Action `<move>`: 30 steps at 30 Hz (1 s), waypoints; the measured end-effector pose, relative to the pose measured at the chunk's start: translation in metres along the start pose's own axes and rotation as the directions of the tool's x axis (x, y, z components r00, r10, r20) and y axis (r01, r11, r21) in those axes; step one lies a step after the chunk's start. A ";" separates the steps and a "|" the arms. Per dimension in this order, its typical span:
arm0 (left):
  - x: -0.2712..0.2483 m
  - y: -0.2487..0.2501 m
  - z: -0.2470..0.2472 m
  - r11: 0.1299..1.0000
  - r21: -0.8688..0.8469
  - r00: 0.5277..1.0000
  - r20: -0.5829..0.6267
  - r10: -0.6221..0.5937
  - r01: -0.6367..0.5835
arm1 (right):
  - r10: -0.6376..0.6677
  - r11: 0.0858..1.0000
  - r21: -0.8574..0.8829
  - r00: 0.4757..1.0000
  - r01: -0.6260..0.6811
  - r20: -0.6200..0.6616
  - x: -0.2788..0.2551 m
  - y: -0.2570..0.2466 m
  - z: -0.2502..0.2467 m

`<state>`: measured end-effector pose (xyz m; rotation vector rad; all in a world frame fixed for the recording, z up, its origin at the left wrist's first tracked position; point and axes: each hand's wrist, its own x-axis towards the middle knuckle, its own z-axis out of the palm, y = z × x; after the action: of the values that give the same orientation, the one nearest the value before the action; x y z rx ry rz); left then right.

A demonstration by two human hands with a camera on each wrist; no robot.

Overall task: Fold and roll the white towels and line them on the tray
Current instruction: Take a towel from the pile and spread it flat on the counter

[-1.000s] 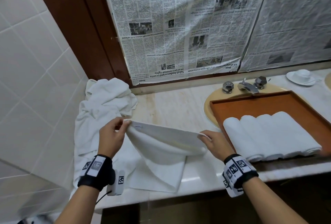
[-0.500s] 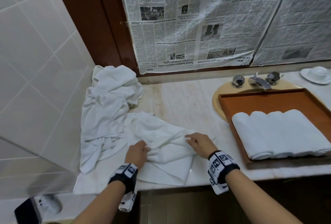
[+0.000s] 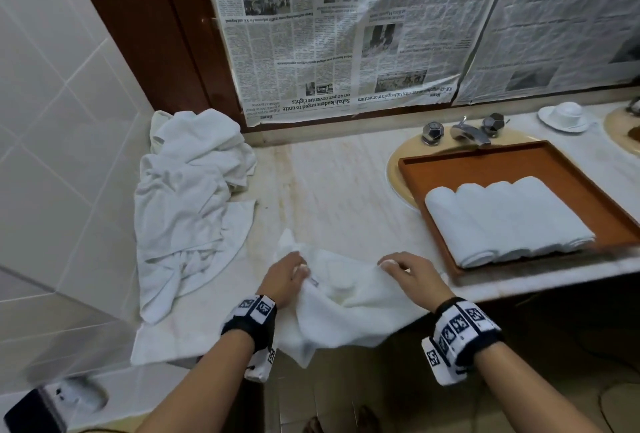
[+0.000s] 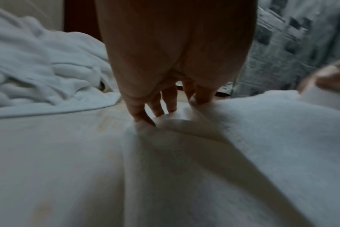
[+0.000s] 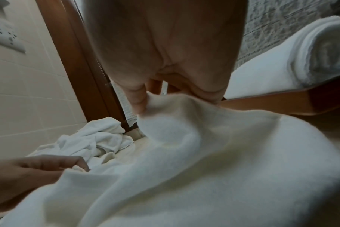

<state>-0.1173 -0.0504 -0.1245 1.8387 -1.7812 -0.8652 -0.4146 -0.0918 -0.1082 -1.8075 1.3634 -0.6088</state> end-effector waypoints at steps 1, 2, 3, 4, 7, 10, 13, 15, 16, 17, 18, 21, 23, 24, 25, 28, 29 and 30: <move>-0.003 0.003 0.004 0.999 0.038 0.999 0.054 0.002 -0.004 | 0.020 1.000 0.000 1.000 -0.020 0.019 0.000 -0.002 0.002; -0.007 0.008 0.007 0.997 0.080 0.994 0.109 0.006 -0.015 | 0.041 0.999 -0.006 0.999 -0.041 0.033 -0.001 -0.003 0.004; -0.013 0.014 0.009 0.994 0.110 0.985 0.173 0.003 -0.023 | 0.053 0.999 -0.009 0.998 -0.053 0.045 -0.004 -0.005 0.004; -0.019 0.018 0.011 0.994 0.103 0.971 0.240 0.003 -0.028 | 0.061 0.998 -0.012 0.997 -0.061 0.055 -0.008 -0.007 0.003; -0.040 0.028 0.013 0.996 -0.092 0.920 0.391 0.020 0.017 | 0.043 0.999 0.006 0.996 -0.043 0.076 -0.020 -0.016 -0.005; -0.057 0.038 -0.003 0.930 -0.325 0.901 0.433 -0.014 0.170 | 0.011 1.000 0.007 0.997 -0.012 0.071 -0.032 -0.032 -0.025; -0.067 0.057 -0.037 0.860 -0.453 0.882 0.472 0.008 0.234 | -0.053 0.998 0.043 0.998 0.051 0.034 -0.037 -0.050 -0.053; -0.073 0.072 -0.060 0.843 -0.481 0.886 0.463 0.013 0.239 | -0.078 0.994 0.078 0.997 0.078 0.001 -0.036 -0.060 -0.072; -0.074 0.078 -0.068 0.833 -0.500 0.897 0.441 0.010 0.237 | -0.091 0.991 0.093 0.996 0.092 -0.013 -0.036 -0.065 -0.081; -0.075 0.084 -0.076 0.815 -0.531 0.913 0.408 0.007 0.231 | -0.113 0.987 0.115 0.993 0.115 -0.026 -0.034 -0.069 -0.091; -0.074 0.088 -0.082 0.793 -0.570 0.932 0.362 0.010 0.213 | -0.135 0.981 0.137 0.990 0.138 -0.033 -0.033 -0.073 -0.100; -0.064 0.093 -0.094 0.796 -0.600 0.990 0.139 0.007 0.078 | -0.199 0.961 0.186 0.979 0.205 -0.047 -0.023 -0.079 -0.122; -0.057 0.090 -0.096 0.824 -0.567 1.000 0.008 -0.018 0.019 | -0.228 0.948 0.217 0.973 0.231 -0.042 -0.020 -0.078 -0.128; -0.054 0.088 -0.094 0.829 -0.559 0.999 -0.034 -0.032 0.008 | -0.229 0.945 0.231 0.973 0.230 -0.032 -0.019 -0.077 -0.129; -0.053 0.085 -0.091 0.832 -0.554 0.997 -0.063 -0.044 0.002 | -0.222 0.945 0.242 0.975 0.221 -0.022 -0.018 -0.074 -0.128; -0.053 0.079 -0.087 0.861 -0.509 0.980 -0.169 -0.103 0.003 | -0.185 0.957 0.230 0.983 0.178 0.011 -0.020 -0.063 -0.121; -0.052 0.076 -0.089 0.875 -0.484 0.966 -0.231 -0.118 -0.008 | -0.180 0.962 0.210 0.984 0.174 0.008 -0.019 -0.059 -0.120; -0.052 0.076 -0.093 0.887 -0.462 0.945 -0.298 -0.135 -0.019 | -0.186 0.964 0.195 0.983 0.181 0.006 -0.019 -0.057 -0.122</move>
<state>-0.1056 -0.0152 0.0010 1.6111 -1.1972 -0.8598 -0.4798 -0.1028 0.0102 -1.7872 1.0874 -0.7871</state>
